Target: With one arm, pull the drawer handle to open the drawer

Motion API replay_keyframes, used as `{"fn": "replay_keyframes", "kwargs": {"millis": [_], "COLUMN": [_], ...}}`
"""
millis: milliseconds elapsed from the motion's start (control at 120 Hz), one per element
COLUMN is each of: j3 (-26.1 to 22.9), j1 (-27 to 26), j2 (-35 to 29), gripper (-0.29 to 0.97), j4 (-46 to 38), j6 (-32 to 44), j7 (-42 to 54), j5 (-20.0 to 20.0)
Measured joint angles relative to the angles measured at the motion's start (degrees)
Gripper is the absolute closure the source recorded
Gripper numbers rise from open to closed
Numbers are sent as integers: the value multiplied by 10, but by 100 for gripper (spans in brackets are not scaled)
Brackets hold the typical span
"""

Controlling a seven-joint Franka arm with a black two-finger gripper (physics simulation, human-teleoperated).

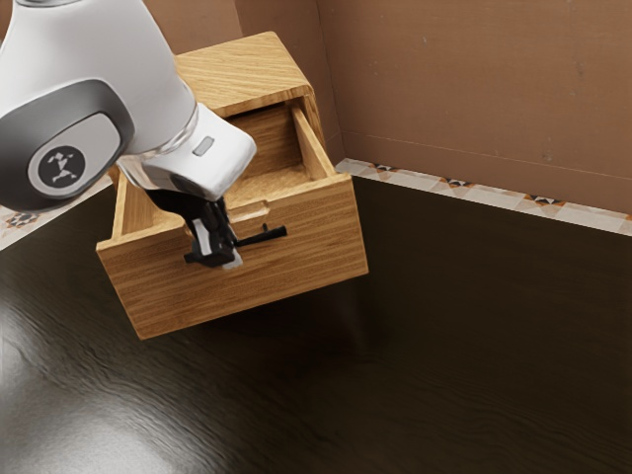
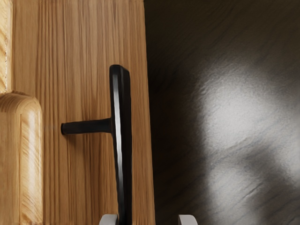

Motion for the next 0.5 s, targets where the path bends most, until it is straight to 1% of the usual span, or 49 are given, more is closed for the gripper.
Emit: {"fn": "replay_keyframes", "kwargs": {"millis": [42, 125, 200, 258, 283, 317, 350, 383, 425, 500], "j3": [-1, -3, -31, -35, -21, 12, 51, 77, 90, 99], "j1": [-1, -1, -1, 1, 1, 1, 2, 4, 4, 3], "j2": [-2, -5, -5, -2, 1, 5, 6, 7, 3, -2], "gripper": [60, 44, 31, 24, 21, 18, 15, 13, 11, 8], "j4": [2, 27, 122, 198, 226, 252, 265, 272, 277, 280], "j6": [0, -4, -39, -82, -104, -135, -167, -198, -235, -287], "j7": [-1, -3, -3, -3, -3, -3, -4, -5, -7, -9], "j5": [0, 1, 10, 14, 11, -3, -21, -31, -31, -27]}}
